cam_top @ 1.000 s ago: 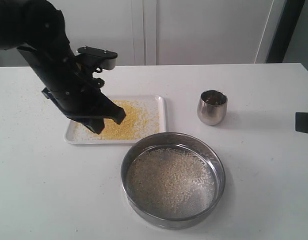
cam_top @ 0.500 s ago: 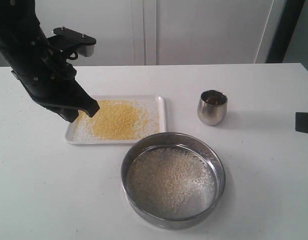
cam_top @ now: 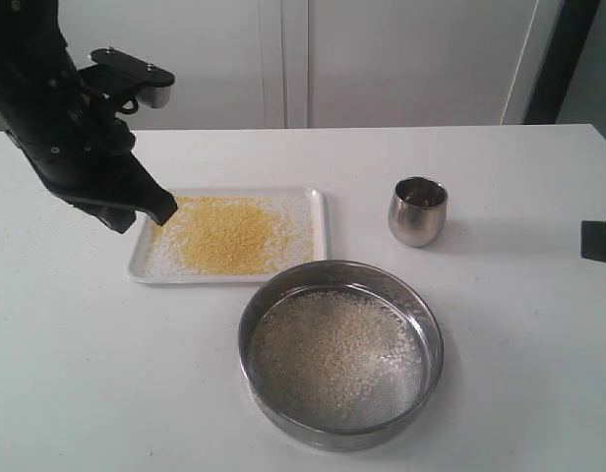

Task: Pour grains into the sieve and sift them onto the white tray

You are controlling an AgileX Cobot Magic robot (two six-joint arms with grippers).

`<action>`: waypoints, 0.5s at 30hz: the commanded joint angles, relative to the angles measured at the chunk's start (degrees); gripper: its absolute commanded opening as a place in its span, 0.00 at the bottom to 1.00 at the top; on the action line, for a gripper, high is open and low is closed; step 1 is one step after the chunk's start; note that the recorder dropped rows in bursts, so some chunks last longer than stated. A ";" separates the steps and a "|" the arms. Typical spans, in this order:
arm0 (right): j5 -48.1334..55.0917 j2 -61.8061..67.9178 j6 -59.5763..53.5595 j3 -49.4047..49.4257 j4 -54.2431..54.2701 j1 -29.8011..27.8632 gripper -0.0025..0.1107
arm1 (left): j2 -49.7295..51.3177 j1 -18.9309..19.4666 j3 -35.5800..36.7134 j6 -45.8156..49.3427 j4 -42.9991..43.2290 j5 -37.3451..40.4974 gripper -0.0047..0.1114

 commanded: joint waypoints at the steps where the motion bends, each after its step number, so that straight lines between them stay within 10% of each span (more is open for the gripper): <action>1: -0.50 -0.35 -0.25 0.22 -0.57 -0.33 0.02 | -0.90 4.72 -0.25 -0.36 -2.16 1.04 0.04; 15: -0.50 -0.35 -0.25 0.22 -0.57 -0.33 0.02 | -12.03 21.21 -0.25 -0.55 -3.86 1.26 0.04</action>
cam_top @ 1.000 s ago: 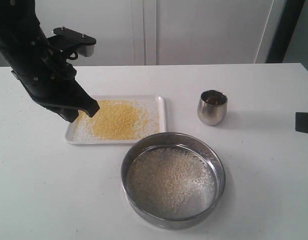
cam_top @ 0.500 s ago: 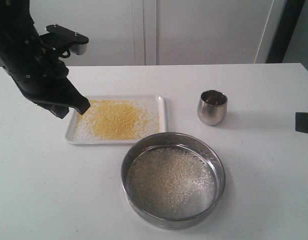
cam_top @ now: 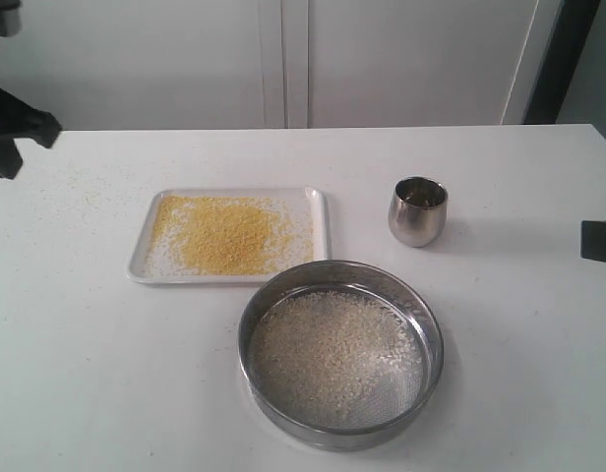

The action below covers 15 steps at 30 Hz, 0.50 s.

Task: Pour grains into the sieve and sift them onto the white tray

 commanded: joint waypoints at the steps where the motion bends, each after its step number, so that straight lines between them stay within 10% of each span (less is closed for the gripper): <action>1: -0.50 -0.35 -0.25 0.22 -0.57 -0.33 0.02 | -5.66 5.25 -0.25 -0.33 -1.04 1.26 0.04; 15: -0.50 -0.35 -0.25 0.22 -0.57 -0.33 0.02 | -25.75 16.22 8.82 -0.33 -0.42 2.30 0.04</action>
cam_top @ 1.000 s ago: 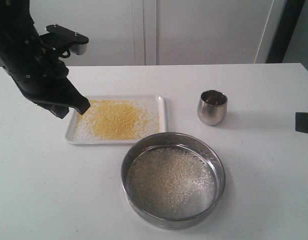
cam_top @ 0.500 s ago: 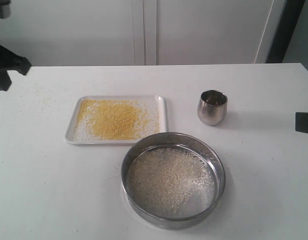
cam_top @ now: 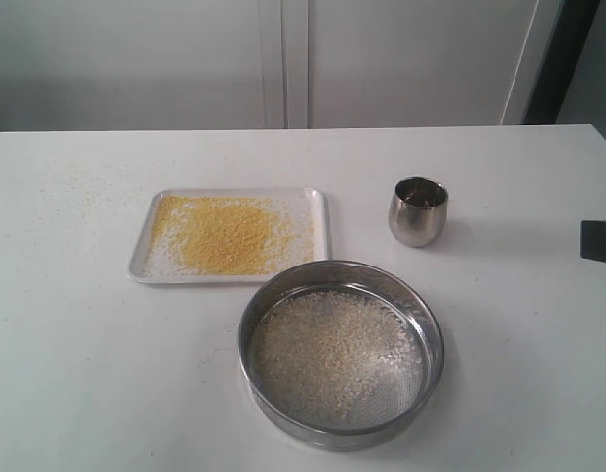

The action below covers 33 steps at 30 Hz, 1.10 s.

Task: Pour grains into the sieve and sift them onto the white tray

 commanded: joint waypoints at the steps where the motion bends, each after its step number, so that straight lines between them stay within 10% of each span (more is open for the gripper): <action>1: -0.50 -0.35 -0.25 0.22 -0.57 -0.33 0.02 | -7.11 1.72 4.86 -0.33 -0.25 1.25 0.04; 33: -0.50 -0.35 -0.25 0.22 -0.57 -0.33 0.02 | -47.62 1.81 49.50 -0.33 0.13 -16.62 0.04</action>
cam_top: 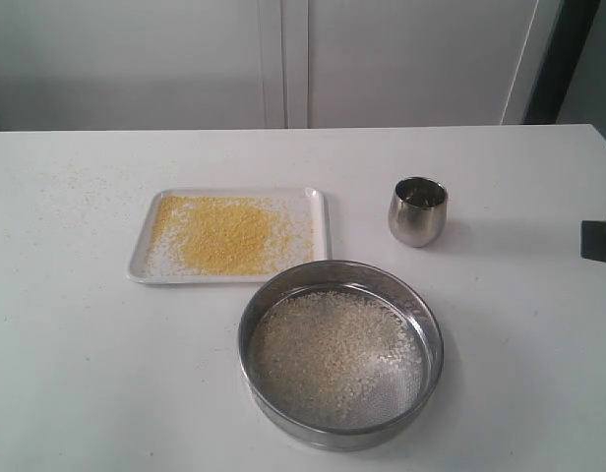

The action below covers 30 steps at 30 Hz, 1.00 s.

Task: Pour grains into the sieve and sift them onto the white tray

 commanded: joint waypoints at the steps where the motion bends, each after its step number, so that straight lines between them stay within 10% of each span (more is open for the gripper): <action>1: -0.50 -0.35 -0.25 0.22 -0.57 -0.33 0.02 | -5.38 0.19 5.99 -0.33 -0.21 -3.54 0.04; 30: -0.50 -0.35 -0.25 0.22 -0.57 -0.33 0.02 | -11.07 0.19 14.81 5.43 -3.95 -10.64 0.04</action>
